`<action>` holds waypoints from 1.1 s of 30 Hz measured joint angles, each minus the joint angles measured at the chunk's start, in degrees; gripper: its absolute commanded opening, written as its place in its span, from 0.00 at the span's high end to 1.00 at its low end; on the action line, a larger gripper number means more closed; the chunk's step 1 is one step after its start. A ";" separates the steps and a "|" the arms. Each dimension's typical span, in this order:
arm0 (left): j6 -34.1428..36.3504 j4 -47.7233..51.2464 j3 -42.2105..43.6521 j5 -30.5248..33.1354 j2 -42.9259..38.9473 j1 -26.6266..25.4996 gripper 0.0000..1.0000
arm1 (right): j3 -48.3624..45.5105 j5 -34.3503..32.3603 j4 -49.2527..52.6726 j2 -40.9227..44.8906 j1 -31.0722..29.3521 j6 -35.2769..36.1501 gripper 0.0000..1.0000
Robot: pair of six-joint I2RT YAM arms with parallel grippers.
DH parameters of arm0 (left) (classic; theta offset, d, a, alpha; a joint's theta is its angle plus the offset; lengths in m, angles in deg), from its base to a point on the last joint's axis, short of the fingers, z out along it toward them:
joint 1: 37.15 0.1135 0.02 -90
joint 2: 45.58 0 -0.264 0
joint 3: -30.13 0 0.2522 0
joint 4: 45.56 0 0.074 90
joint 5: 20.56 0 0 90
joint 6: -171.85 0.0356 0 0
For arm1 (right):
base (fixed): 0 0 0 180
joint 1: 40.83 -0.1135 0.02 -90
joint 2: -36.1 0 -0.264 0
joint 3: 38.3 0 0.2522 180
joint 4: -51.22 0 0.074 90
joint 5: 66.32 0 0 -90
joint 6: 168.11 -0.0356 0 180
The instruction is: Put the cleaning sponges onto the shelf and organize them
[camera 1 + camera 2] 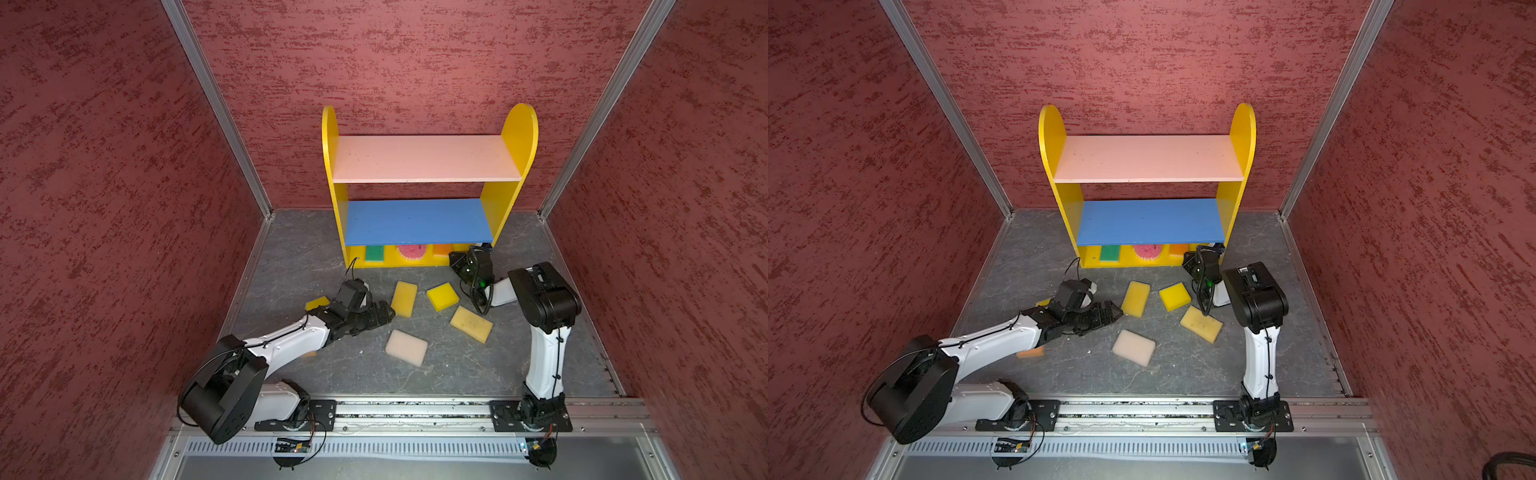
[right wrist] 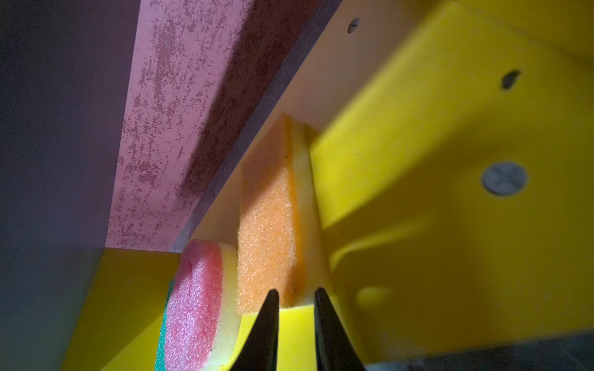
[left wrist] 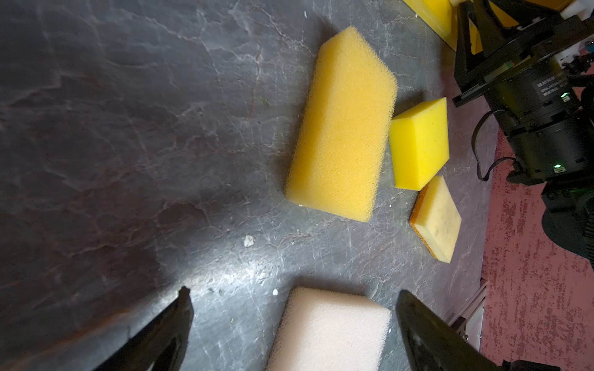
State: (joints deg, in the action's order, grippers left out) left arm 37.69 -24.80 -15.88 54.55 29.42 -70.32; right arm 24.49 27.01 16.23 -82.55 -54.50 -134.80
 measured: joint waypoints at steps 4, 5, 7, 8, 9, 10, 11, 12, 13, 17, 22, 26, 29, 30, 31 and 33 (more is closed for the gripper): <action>0.00 -0.26 0.00 -0.02 0.00 0.00 0.02 | 0.00 -0.02 0.61 -0.09 0.00 0.07 0.94; 0.00 -0.26 0.00 -0.02 0.00 0.00 0.02 | 0.02 -0.02 0.66 -0.09 0.00 0.09 0.96; 0.00 -0.26 0.00 -0.02 0.00 0.00 0.02 | 0.02 -0.02 0.72 -0.09 0.00 0.15 0.98; -0.02 -0.26 0.00 -0.02 0.00 0.00 0.02 | 0.02 -0.02 0.76 -0.07 0.00 0.17 0.98; -0.02 -0.26 0.00 -0.02 0.00 0.00 0.02 | 0.02 0.00 0.81 -0.07 0.00 0.24 0.98; -0.04 -0.26 0.00 -0.02 0.02 0.00 0.02 | 0.02 0.00 0.85 -0.07 0.02 0.35 0.98; -0.07 -0.26 0.00 -0.02 0.00 0.00 0.02 | 0.02 0.02 0.96 -0.07 0.07 0.52 0.98; -0.13 -0.26 0.00 -0.02 0.00 0.00 0.02 | 0.02 0.04 1.11 0.00 0.09 0.74 0.98; -0.15 -0.26 0.00 -0.02 0.00 0.00 0.02 | 0.02 0.07 1.36 0.07 0.11 0.85 0.99; -0.39 -0.26 0.00 -0.02 0.00 0.00 0.02 | -0.04 0.55 2.84 0.83 0.31 1.25 0.99; -0.66 -0.28 0.00 -0.02 0.00 0.00 0.02 | -0.20 1.18 4.48 1.79 0.46 1.29 0.99; -1.09 -0.33 0.00 -0.02 0.00 0.00 0.02 | -0.83 1.44 4.79 2.82 0.74 1.51 0.99; -1.25 -0.33 0.00 -0.02 0.00 0.00 0.02 | -1.11 1.49 5.20 3.78 0.81 1.64 1.00; -1.27 -0.33 0.00 -0.02 0.00 0.00 0.02 | -1.18 1.49 5.62 4.13 0.87 1.60 1.00; -1.29 -0.35 0.00 -0.02 0.00 -0.02 0.02 | -1.22 1.49 5.90 4.33 0.90 1.62 1.00; -1.42 -0.37 0.00 -0.02 0.00 -0.02 0.02 | -1.25 1.55 6.27 4.46 0.96 1.68 1.00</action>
State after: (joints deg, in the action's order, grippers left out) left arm 36.27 -25.17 -15.88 54.53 29.42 -70.34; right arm 23.25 28.57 22.50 -78.09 -53.54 -133.12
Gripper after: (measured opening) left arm 0.982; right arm 0.041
